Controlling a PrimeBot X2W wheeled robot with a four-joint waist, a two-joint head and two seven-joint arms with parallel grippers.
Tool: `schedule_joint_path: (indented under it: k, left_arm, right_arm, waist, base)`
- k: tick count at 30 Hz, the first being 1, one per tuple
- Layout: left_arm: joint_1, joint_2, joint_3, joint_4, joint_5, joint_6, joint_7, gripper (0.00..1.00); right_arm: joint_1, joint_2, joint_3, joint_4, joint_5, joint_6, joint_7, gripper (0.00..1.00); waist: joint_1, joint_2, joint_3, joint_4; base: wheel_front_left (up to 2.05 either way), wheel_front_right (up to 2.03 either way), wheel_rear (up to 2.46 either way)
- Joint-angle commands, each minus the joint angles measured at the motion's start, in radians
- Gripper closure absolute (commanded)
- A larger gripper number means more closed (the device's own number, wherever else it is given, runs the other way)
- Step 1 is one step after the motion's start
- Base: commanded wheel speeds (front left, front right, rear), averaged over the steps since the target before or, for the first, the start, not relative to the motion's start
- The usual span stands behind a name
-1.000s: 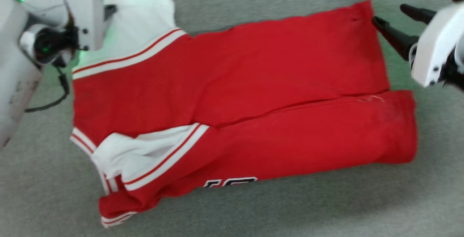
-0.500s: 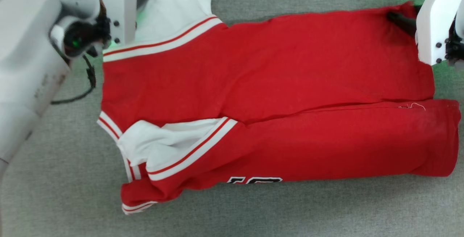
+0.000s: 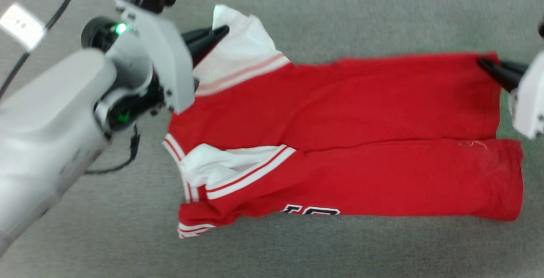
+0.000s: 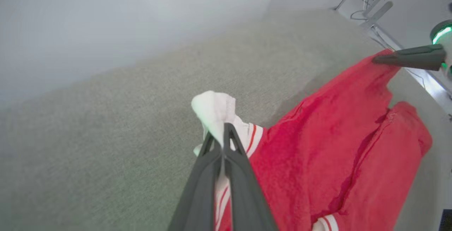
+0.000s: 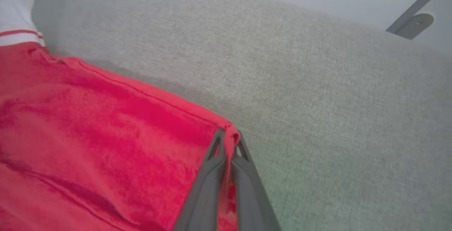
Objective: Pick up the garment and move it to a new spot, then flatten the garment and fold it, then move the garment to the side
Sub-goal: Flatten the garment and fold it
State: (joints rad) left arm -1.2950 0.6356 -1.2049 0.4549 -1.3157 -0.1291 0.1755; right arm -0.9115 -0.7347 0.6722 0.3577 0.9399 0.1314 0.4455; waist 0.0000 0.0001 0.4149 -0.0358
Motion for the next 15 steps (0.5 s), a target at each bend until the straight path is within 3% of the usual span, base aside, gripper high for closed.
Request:
schedule_joint_path:
  k: [1,7,15]
  left_arm:
    - [0.046,0.049,-0.004,-0.081,-0.019,-0.002,-0.049,1.0]
    - [0.194,0.198,-0.017,-0.323,-0.057,-0.002,-0.186,1.0]
    - [0.394,0.286,-0.044,-0.488,-0.07,0.004,-0.312,1.0]
  right_arm:
    - [0.07,-0.039,-0.022,-0.039,0.016,-0.002,-0.02,1.0]
    - [0.273,-0.109,-0.115,-0.134,0.031,-0.002,-0.055,1.0]
    - [0.539,-0.142,-0.268,-0.246,0.0,-0.002,-0.057,1.0]
  waist:
    - [0.0,-0.0001,-0.101,0.069]
    - [0.0,-0.0001,-0.129,0.089]
    - [0.0,-0.0001,-0.115,0.107]
  base:
    - [0.0,0.0,0.0]
    - [0.0,0.0,0.0]
    - [0.0,0.0,0.0]
